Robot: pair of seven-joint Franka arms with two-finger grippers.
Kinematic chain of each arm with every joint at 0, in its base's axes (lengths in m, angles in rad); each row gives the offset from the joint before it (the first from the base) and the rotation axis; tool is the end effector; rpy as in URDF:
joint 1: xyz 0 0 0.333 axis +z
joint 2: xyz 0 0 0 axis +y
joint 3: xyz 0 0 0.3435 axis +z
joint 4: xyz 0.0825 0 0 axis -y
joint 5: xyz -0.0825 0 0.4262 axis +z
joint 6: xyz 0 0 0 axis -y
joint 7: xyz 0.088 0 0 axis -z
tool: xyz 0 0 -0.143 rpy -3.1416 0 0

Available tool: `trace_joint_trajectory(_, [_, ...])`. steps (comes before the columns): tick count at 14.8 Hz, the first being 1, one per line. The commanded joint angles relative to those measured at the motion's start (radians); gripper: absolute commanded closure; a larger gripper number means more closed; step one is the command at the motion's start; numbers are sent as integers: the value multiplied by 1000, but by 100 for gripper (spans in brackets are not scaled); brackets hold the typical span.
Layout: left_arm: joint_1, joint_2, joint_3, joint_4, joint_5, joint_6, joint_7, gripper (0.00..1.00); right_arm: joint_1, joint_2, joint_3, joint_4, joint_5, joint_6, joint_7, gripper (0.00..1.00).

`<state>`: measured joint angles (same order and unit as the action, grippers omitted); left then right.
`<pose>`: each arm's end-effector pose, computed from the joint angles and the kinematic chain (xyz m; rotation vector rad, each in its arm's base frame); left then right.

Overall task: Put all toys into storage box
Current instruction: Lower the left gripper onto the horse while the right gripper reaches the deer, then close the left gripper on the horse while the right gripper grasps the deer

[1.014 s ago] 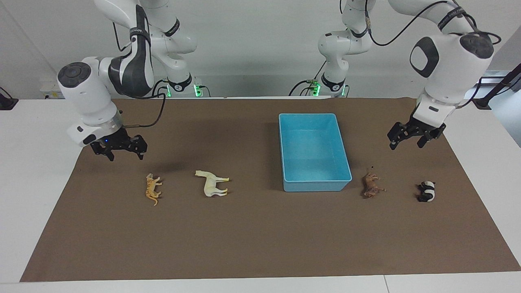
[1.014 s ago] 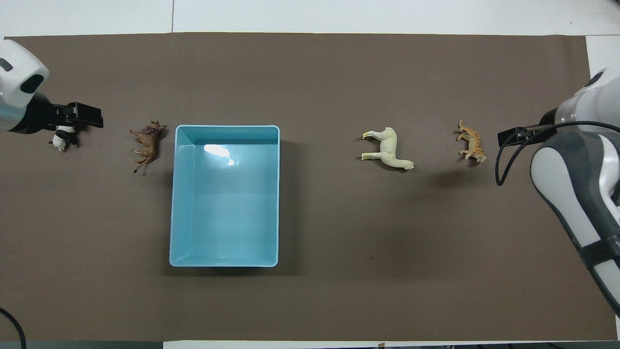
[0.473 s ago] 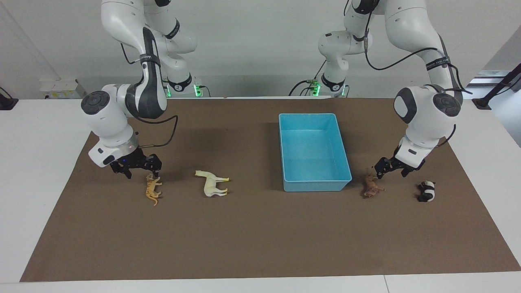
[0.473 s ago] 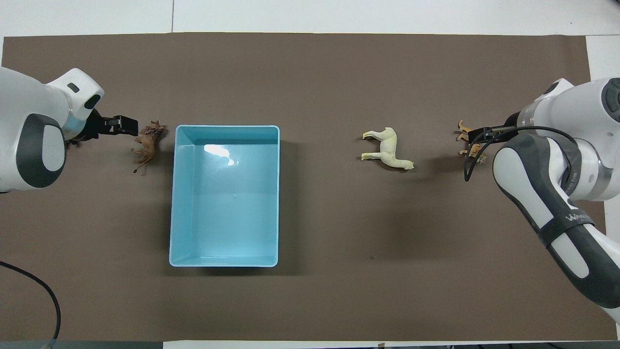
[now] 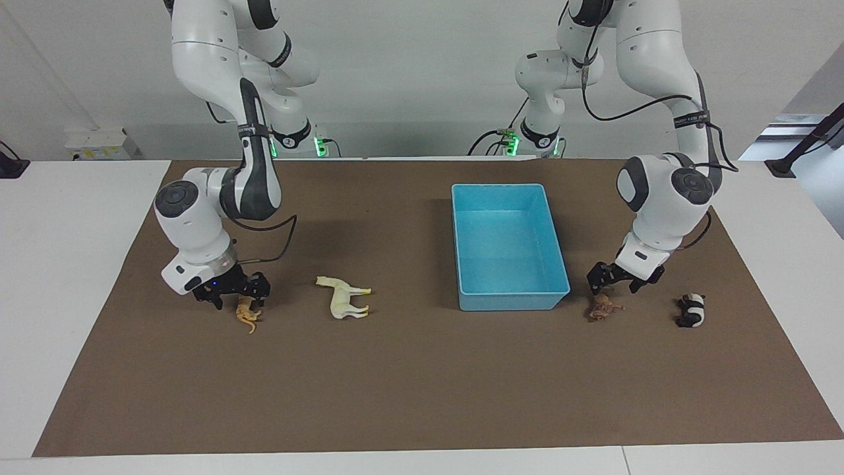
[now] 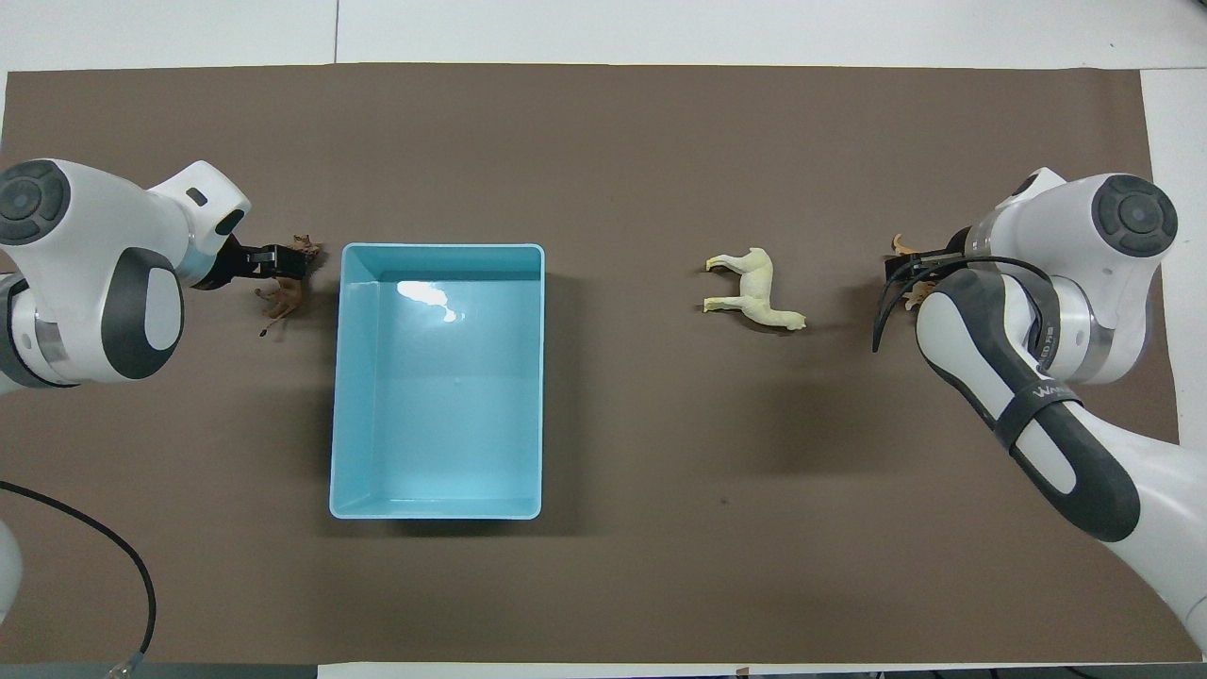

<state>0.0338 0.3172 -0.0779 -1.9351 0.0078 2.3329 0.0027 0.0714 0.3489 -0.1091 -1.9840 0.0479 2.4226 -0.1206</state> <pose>0.6672 -0.0275 0.2944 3.1182 -0.0734 0.1267 0.6605 -0.0220 0.2598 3.1260 0.0884 0.1434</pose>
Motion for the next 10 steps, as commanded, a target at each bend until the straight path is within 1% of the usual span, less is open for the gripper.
trace_joint_trajectory(1, [-14,10,9,-36,3,57,11,0,-7,-4,5,-16,15,23,-37,0])
trace_joint_trajectory(5, [-34,8,9,-106,3,126,8,0,-9,1,5,-27,15,36,-37,0])
trace_joint_trajectory(8, [-40,8,10,-110,3,128,10,0,-9,18,5,-32,15,66,-34,1])
trace_joint_trajectory(9, [-40,8,10,-110,3,126,10,16,-13,18,5,-32,15,66,-34,5])
trace_joint_trajectory(10, [-38,8,10,-107,3,122,10,43,-13,18,5,-32,15,66,-31,15])
